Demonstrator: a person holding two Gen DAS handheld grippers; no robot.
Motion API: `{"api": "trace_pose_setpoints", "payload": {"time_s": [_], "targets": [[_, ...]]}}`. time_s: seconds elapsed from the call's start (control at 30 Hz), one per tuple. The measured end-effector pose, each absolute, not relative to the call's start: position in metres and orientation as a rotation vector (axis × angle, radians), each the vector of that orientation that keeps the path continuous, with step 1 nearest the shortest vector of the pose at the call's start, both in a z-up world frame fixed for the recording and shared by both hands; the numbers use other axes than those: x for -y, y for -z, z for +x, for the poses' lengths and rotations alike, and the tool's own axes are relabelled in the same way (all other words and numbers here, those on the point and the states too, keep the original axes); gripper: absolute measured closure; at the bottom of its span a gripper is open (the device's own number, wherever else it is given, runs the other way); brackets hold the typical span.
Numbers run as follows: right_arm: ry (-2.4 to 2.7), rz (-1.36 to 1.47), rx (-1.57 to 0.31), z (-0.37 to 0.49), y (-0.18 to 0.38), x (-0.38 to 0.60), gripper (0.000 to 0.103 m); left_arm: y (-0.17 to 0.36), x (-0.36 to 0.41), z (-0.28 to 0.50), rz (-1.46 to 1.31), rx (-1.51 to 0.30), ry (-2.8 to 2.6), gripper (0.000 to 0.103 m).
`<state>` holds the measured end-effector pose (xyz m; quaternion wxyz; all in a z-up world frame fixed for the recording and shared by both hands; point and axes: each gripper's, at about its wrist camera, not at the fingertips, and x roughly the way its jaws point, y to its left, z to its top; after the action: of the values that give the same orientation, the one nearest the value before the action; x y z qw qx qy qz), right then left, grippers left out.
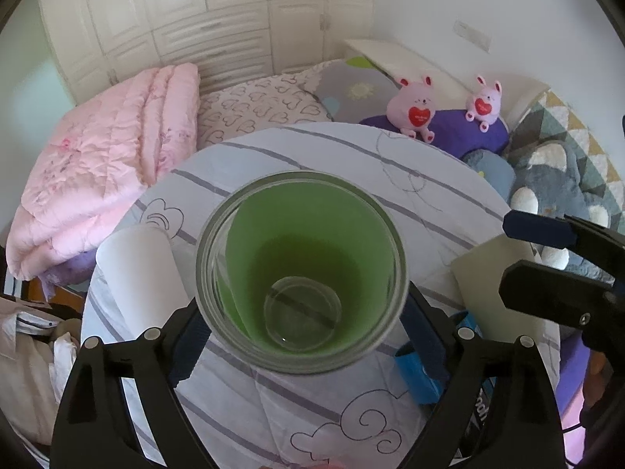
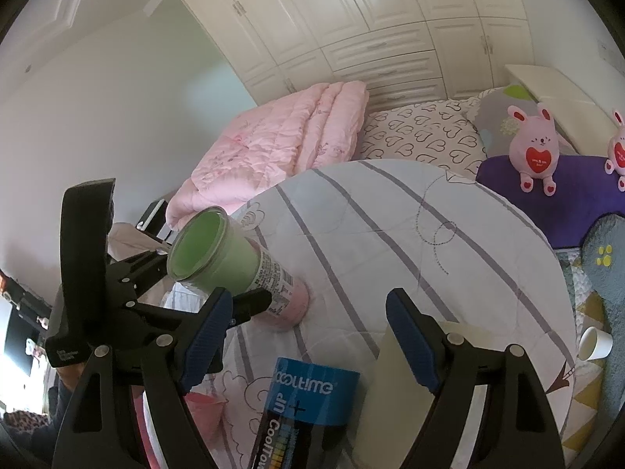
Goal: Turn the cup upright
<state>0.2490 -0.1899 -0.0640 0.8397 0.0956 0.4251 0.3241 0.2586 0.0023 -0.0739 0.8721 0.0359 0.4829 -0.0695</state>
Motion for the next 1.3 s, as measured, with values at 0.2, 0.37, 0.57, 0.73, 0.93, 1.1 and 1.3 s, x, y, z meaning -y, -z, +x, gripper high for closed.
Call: {"api": "trace_pose_setpoints", "payload": {"time_s": [0.2,0.37,0.57,0.73,0.93,1.1,1.3], "targets": [[-0.688,0.208,-0.884,0.239,0.055,0.190,0.021,0.064,-0.003,0.245,0.059,-0.993,0.152,0.005],[-0.697,0.206,-0.870,0.226,0.045,0.189,0.021,0.047,-0.005,0.225,0.088,-0.950,0.143,0.001],[-0.699,0.197,-0.833,0.203,0.028,0.186,0.021,0.020,-0.013,0.189,0.061,-0.891,0.142,0.000],[-0.701,0.176,-0.803,0.176,0.014,0.181,0.021,-0.001,-0.018,0.152,0.024,-0.825,0.126,0.000],[-0.654,0.127,-0.723,0.139,-0.005,0.176,0.021,-0.019,-0.023,0.106,0.022,-0.705,0.025,0.000],[-0.594,0.084,-0.650,0.108,-0.017,0.174,0.021,-0.026,-0.027,0.070,-0.023,-0.636,-0.045,0.000],[-0.530,0.003,-0.580,0.073,-0.028,0.169,0.021,-0.039,-0.029,0.029,-0.065,-0.530,-0.098,0.000]]}}
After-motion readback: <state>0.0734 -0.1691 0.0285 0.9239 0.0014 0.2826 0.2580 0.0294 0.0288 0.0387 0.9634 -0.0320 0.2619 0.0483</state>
